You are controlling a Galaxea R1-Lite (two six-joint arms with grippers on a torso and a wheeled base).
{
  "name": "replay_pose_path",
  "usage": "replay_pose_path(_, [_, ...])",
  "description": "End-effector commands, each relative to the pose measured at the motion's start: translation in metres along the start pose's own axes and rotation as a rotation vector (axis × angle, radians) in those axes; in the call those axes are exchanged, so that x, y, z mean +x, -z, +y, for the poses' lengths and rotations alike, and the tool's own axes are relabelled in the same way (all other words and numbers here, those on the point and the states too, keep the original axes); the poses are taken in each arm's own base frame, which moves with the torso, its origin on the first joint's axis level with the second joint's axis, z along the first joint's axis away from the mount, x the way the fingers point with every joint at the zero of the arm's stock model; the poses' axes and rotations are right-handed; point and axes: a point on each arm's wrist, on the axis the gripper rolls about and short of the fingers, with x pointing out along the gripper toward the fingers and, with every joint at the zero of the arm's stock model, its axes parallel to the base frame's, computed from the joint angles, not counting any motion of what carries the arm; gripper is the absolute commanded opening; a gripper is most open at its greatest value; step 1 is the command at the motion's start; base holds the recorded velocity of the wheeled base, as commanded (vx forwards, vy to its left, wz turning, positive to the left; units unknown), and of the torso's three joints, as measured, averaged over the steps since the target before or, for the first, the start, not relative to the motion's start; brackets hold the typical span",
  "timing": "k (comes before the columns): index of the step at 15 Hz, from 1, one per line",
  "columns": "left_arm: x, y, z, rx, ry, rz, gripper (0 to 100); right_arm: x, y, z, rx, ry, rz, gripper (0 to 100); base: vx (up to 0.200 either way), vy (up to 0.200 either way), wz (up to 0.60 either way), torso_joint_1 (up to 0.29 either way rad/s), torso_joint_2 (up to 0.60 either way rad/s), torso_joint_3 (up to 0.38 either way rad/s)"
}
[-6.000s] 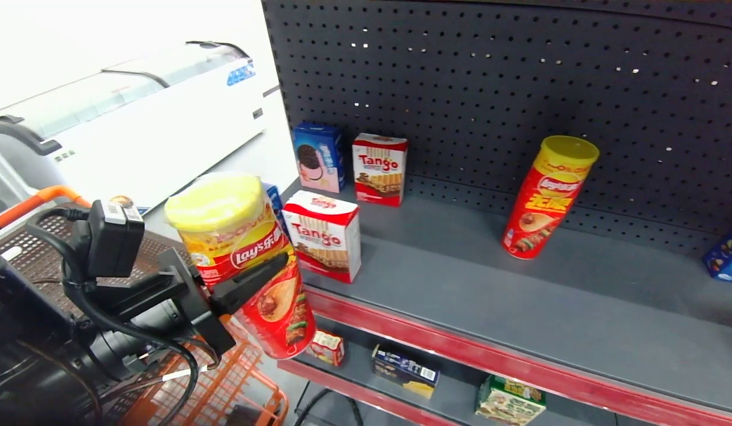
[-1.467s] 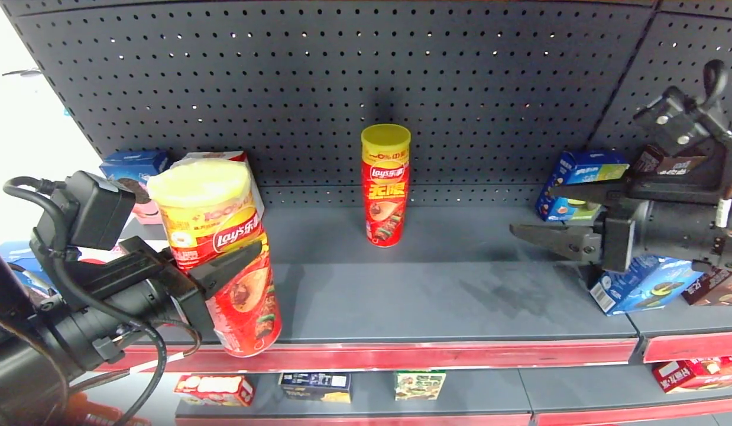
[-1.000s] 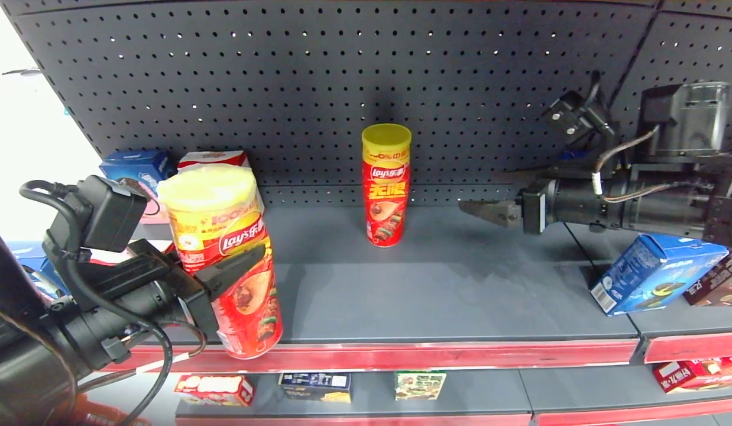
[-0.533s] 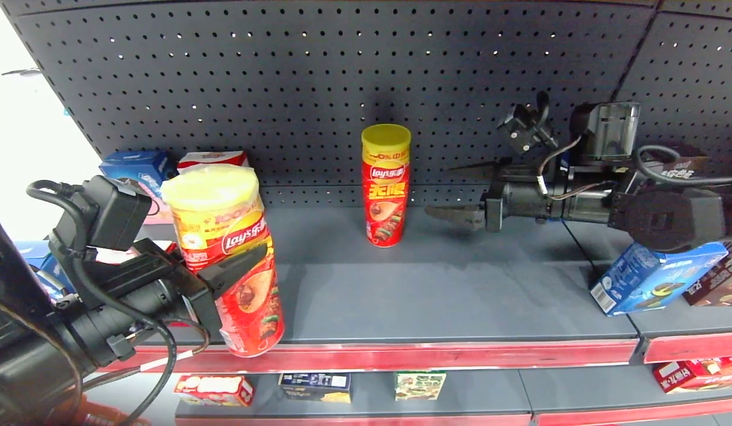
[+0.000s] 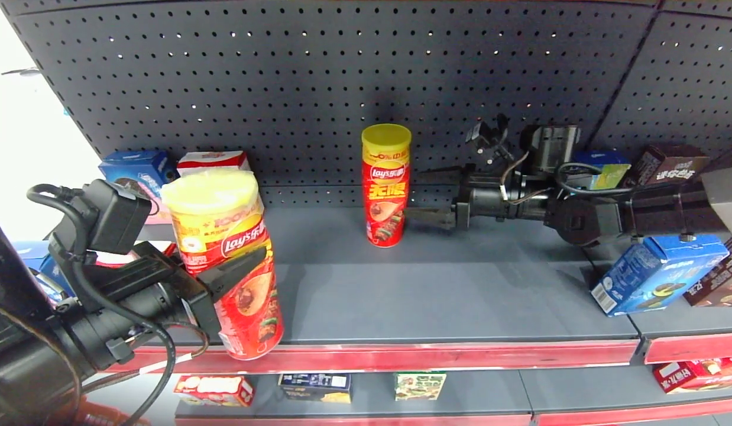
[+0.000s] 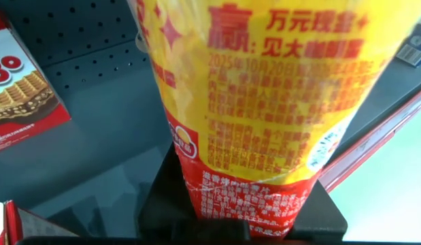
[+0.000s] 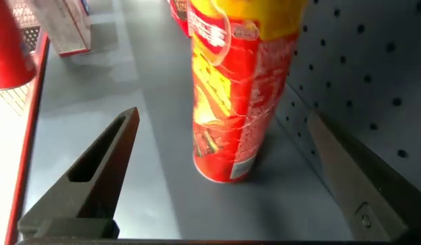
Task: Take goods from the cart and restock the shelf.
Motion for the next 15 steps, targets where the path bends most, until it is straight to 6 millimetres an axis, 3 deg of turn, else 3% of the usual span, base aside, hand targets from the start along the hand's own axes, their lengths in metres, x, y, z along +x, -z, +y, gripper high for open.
replay_pose_path(1, [-0.001,0.000,0.000,0.000,0.000,-0.001,0,0.014,0.017,-0.010,0.025,-0.011,0.001,100,0.000,0.000,0.00,0.000,0.00,0.000])
replay_pose_path(15, [-0.001,0.004,0.000,-0.005,-0.004,0.016,0,0.065,0.040,-0.016,0.069,-0.077,-0.049,100,0.000,0.000,0.00,0.000,0.00,0.000])
